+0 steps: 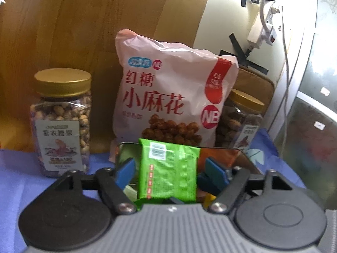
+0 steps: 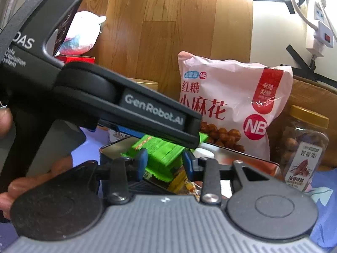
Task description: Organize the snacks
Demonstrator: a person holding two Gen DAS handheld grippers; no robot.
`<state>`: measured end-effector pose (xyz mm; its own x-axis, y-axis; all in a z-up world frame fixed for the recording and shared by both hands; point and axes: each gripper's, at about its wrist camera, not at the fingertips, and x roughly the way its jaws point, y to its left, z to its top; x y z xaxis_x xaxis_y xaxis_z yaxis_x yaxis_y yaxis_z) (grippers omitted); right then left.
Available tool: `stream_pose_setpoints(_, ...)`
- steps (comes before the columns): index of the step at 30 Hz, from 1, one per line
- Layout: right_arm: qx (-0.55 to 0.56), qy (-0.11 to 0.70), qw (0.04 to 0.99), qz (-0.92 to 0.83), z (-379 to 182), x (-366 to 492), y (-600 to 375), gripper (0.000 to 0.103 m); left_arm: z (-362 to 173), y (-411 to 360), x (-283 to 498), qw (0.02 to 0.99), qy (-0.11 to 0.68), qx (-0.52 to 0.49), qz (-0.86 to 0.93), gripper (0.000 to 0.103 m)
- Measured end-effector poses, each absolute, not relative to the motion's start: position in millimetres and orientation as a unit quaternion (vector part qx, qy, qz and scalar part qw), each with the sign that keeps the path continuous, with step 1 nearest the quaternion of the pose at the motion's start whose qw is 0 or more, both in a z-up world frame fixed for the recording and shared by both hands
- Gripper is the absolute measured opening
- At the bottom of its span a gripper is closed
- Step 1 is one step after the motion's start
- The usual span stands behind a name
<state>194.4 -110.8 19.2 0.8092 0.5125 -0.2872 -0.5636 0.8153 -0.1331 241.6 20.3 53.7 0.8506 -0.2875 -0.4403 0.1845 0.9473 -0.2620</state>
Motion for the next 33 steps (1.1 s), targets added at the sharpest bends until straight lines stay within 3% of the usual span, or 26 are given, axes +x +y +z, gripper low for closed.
stream_pose_setpoints(2, -0.106, 0.123, 0.945, 0.285, 20.0, 194.9, -109.7, 0.042, 53.8, 21.2, 240.2, 0.957, 0.243, -0.105, -0.121, 0.082)
stream_pose_setpoints(4, -0.103, 0.123, 0.944, 0.288, 22.2, 192.5, -110.6, 0.054, 56.4, 22.3, 237.2, 0.959, 0.239, -0.104, -0.114, 0.090)
stream_pose_setpoints(5, -0.100, 0.120, 0.945, 0.289, 23.6, 190.3, -111.7, 0.068, 58.1, 22.1, 235.2, 0.960, 0.237, -0.100, -0.110, 0.090)
stream_pose_setpoints(7, -0.098, 0.094, 0.953, 0.272, 26.6, 181.3, -115.0, 0.076, 61.3, 22.7, 229.8, 0.963, 0.230, -0.093, -0.104, 0.090)
stream_pose_setpoints(33, 0.039, 0.142, 0.966, 0.212, 10.0, 113.1, -181.2, 0.077, 44.5, 10.4, 128.9, 0.958, 0.277, -0.050, -0.044, 0.092)
